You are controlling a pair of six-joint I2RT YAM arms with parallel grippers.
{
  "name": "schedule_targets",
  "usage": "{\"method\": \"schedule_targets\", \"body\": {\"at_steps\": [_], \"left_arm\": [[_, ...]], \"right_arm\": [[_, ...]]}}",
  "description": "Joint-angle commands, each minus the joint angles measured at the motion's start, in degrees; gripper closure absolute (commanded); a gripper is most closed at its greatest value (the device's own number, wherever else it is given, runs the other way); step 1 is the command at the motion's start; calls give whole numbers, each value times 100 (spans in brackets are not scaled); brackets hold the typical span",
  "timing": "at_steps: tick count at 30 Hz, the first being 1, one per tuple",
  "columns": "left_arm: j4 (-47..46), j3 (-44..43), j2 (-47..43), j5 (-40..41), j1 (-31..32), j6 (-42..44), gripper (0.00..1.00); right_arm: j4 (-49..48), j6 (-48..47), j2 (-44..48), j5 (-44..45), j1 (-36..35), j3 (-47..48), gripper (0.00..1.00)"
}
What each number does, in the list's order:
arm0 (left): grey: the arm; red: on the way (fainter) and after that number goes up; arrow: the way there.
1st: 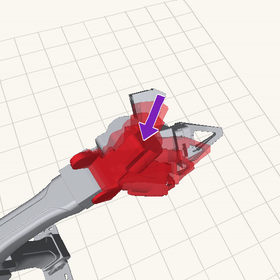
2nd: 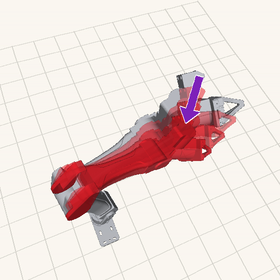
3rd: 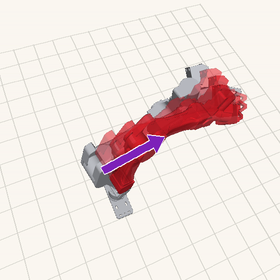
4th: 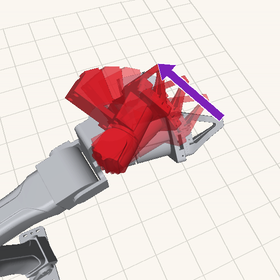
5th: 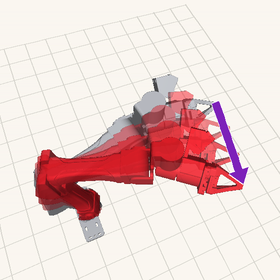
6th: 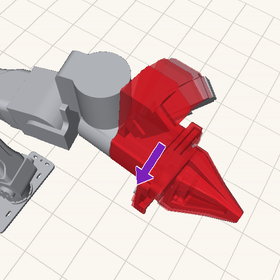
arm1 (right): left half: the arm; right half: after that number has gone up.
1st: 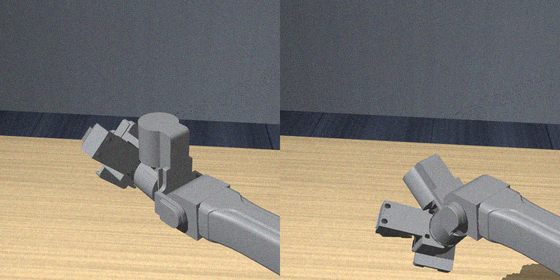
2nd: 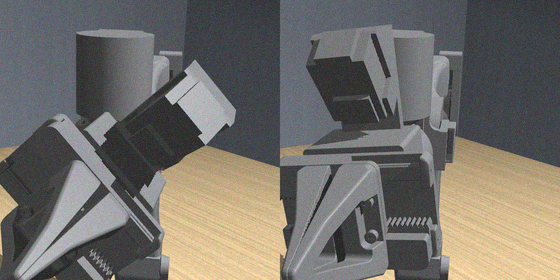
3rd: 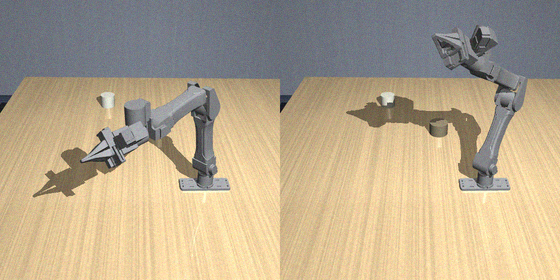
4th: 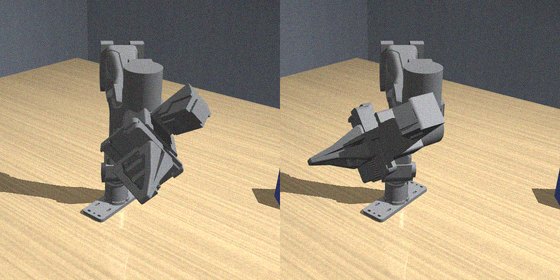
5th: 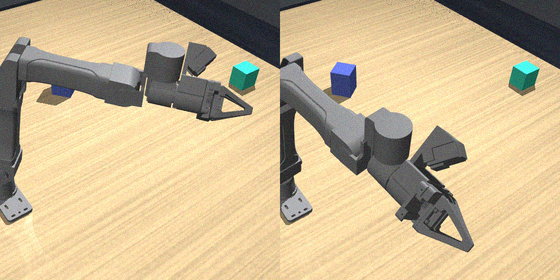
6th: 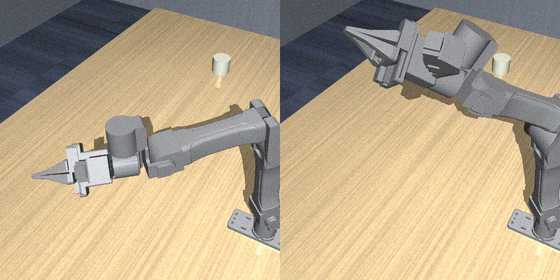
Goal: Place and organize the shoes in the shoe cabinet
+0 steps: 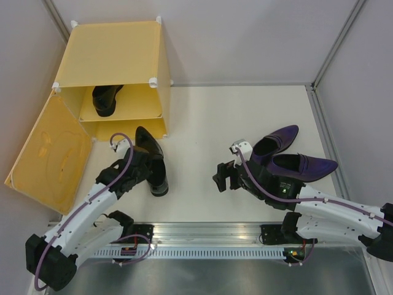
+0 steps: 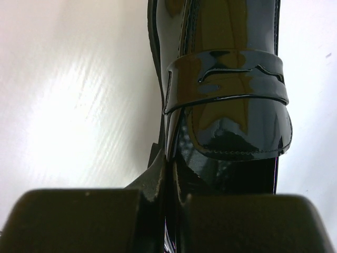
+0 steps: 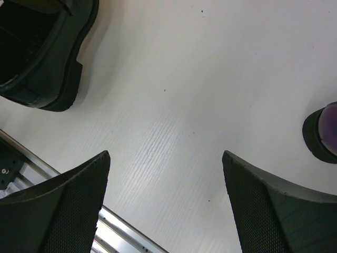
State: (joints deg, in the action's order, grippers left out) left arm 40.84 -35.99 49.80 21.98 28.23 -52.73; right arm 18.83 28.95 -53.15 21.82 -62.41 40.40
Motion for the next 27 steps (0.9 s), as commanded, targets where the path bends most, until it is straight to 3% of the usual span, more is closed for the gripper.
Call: {"method": "schedule_targets", "body": {"at_steps": [1,7,13,18,27], "left_arm": [[-173,-865,-418,764,-72,781,98],[-164,-1603,-507,870,-466,1825,98],[-252,-2244,-155,229,-950,2425,98],[-50,-2308,-242,-334,-960,2285,98],[679,-1895,-769,-282,-960,1959,98]], "right_arm": [[121,76,243,208,-17,-15,10],[297,49,480,296,-8,38,10],[455,41,595,401,-8,55,10],[446,32,691,472,-8,29,10],[455,5,630,446,-8,64,10]]}}
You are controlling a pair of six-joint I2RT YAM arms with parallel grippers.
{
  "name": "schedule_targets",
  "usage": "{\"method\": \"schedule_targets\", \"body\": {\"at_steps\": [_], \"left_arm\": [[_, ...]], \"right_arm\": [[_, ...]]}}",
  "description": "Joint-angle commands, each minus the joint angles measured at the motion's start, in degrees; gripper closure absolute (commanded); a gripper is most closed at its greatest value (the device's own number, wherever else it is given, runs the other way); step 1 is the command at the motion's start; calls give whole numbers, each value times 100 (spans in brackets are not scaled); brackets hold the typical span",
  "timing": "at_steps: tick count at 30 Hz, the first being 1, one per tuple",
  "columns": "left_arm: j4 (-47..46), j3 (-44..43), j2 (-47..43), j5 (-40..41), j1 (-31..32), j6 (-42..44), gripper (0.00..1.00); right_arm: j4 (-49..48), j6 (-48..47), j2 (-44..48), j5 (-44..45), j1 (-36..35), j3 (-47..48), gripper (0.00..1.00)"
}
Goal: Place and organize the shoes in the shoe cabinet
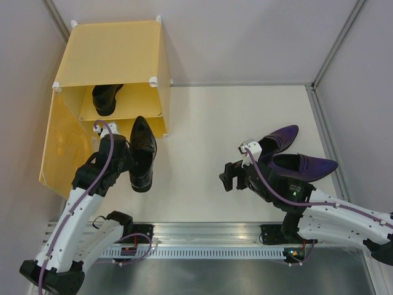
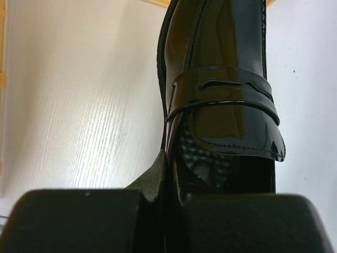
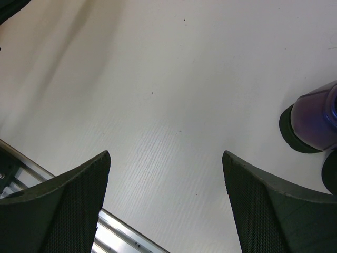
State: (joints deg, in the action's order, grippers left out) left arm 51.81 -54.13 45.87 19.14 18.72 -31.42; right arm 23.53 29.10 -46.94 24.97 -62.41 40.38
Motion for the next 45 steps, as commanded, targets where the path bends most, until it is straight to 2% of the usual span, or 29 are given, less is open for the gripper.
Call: {"method": "schedule_targets", "body": {"at_steps": [1,7,11,15,21,28,31,38,41,42,44,45], "left_arm": [[-391,-98,-499,2,-17,-172,98],[-549,-387,-500,450,-18,-31,98],[-1207,-625,34,512,-44,188,98],[-1884,-1072,719,495,-359,557,98],[-2605,-1477,1476,-111,-1027,602,98],[-3326,-1741,2145,-524,-1178,1084,98],[-3450,-1978,2514,-691,-1274,1340,98],[-3450,-2470,3200,-771,-1626,1296,95],[-3459,-2576,3420,-815,-1644,1279,87],[-3450,-2585,3472,-832,-1644,1279,76],[-3450,-2568,3464,-868,-1644,1287,62],[-3450,-2559,3438,-868,-1644,1296,49]], "right_arm": [[-32,-10,1,105,-16,58,10],[-129,16,-79,8,-17,84,10],[-94,-1,-79,16,-8,101,10],[-6,8,-26,87,-8,93,10],[46,-27,97,166,-8,-13,10],[38,-63,150,184,-8,-83,10],[38,-71,176,192,-16,-109,10],[29,-19,211,175,-16,-197,10],[20,-10,185,157,-8,-197,10],[29,-10,176,140,-8,-197,10],[20,8,159,122,-8,-197,10],[20,8,176,113,-16,-197,10]]}}
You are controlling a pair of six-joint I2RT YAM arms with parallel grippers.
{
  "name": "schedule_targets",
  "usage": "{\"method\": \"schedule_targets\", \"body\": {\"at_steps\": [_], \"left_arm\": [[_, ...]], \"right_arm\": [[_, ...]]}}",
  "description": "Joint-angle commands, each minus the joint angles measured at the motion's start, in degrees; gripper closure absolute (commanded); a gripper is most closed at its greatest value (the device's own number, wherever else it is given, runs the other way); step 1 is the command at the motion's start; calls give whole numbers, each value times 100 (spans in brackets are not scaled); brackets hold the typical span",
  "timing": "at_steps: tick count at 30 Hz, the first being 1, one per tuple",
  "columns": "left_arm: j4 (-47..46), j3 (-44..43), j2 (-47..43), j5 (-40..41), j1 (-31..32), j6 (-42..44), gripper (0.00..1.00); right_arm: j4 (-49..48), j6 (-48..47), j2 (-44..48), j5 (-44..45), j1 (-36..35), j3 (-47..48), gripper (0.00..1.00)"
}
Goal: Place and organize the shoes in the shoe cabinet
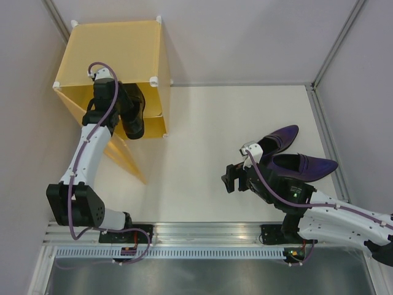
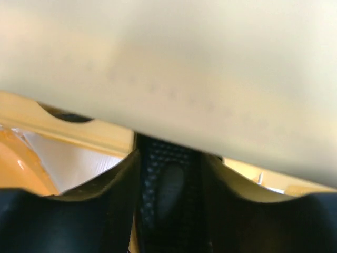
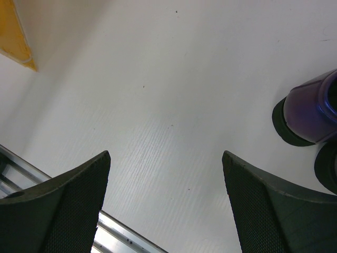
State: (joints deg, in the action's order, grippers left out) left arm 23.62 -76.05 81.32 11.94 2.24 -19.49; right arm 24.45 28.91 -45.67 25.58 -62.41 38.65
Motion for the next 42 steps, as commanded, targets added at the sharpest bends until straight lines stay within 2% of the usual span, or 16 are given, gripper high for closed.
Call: {"method": "schedule_targets", "body": {"at_steps": [1,3,7,13,18,23,27,33,35,38,39,41,42], "left_arm": [[-630,-358,-168,-122,4,120,43],[-639,-331,-256,-122,-4,173,31],[-490,-296,-485,-105,-4,200,13],[291,-305,-968,220,-4,147,2],[1056,-104,-1459,1158,-22,50,0],[1645,20,-1768,1688,-206,-143,0],[2085,125,-2005,1943,-628,-380,0],[2147,433,-2401,2233,-1260,-424,0],[2130,477,-2454,1980,-1480,-460,0],[2121,433,-2375,1243,-1481,-451,0],[1982,451,-2375,553,-1481,-442,0],[1700,661,-2410,-180,-1446,-337,0],[1534,784,-2523,-862,-1420,-311,0]], "right_arm": [[-72,19,58,43,-8,-33,10],[-72,27,76,43,-17,-33,10],[-89,36,50,-27,-17,-33,10],[-107,54,76,-97,-8,-25,10],[-159,63,85,-211,-8,-16,10],[-230,71,67,-317,-8,-7,10],[-300,63,32,-414,-8,-16,10],[-370,1,5,-537,-16,-33,10],[-370,10,32,-546,-16,-59,10],[-397,10,119,-546,-17,-130,10],[-414,19,146,-537,-17,-165,10],[-423,-8,155,-537,-8,-174,10],[-432,-16,137,-528,-8,-183,10]]}}
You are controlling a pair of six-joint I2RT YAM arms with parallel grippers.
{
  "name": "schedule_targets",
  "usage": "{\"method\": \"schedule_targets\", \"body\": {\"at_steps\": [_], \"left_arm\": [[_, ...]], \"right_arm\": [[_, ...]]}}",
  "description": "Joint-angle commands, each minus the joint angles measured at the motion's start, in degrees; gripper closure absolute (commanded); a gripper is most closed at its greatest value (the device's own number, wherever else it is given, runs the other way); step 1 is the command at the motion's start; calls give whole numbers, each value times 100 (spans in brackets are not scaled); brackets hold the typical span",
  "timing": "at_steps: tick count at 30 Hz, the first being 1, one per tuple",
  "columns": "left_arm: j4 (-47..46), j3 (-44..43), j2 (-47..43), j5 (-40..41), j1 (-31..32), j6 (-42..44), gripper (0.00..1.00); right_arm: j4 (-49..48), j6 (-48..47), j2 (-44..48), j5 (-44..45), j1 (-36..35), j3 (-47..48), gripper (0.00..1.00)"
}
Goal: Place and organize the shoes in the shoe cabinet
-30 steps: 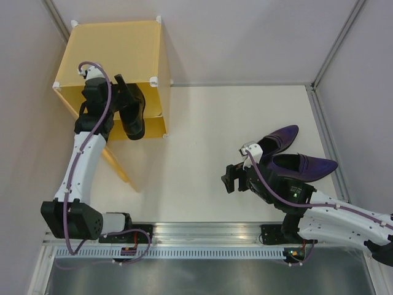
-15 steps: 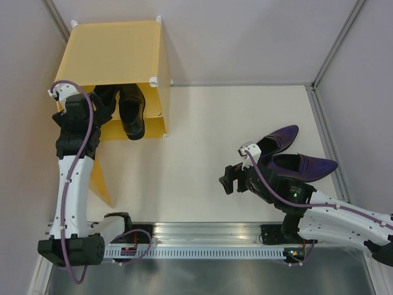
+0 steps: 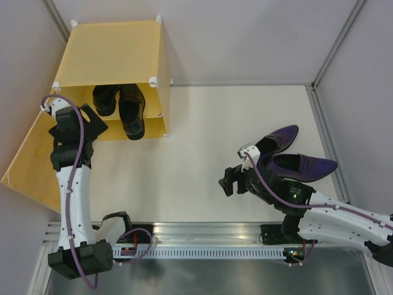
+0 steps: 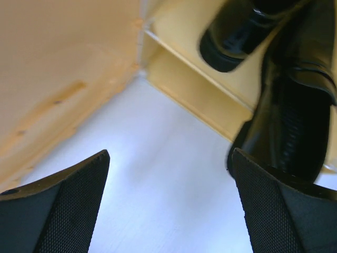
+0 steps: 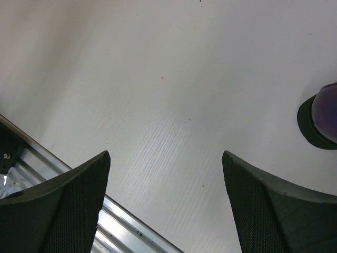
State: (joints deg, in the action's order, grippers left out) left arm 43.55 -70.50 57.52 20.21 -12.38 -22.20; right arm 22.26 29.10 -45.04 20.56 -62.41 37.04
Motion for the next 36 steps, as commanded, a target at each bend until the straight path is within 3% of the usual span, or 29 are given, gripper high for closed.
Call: {"method": "schedule_targets", "body": {"at_steps": [1,3,10,17,23,29,34,36], "left_arm": [[-914,534,-214,-1991,60,30,0],[-1408,922,-485,-2685,166,22,0],[-2955,2293,-812,-2751,621,-136,0],[-3870,2840,-471,-1294,1747,329,0],[-4732,3209,40,-361,2047,602,0],[-5629,3333,365,-219,2073,848,1],[-5849,3192,761,-377,2091,945,12],[-5910,3174,787,-517,2091,980,23]], "right_arm": [[-205,-45,74,-25,-8,-21,10],[-231,-89,56,18,-8,-30,10],[-354,-133,13,27,-8,-126,10],[-486,-142,-84,1,-17,-196,10],[-521,-124,-5,-43,-8,-258,10],[-547,-150,91,-43,-8,-337,10],[-574,-142,48,-17,-8,-364,10],[-600,-150,21,-16,-8,-373,10]]}}
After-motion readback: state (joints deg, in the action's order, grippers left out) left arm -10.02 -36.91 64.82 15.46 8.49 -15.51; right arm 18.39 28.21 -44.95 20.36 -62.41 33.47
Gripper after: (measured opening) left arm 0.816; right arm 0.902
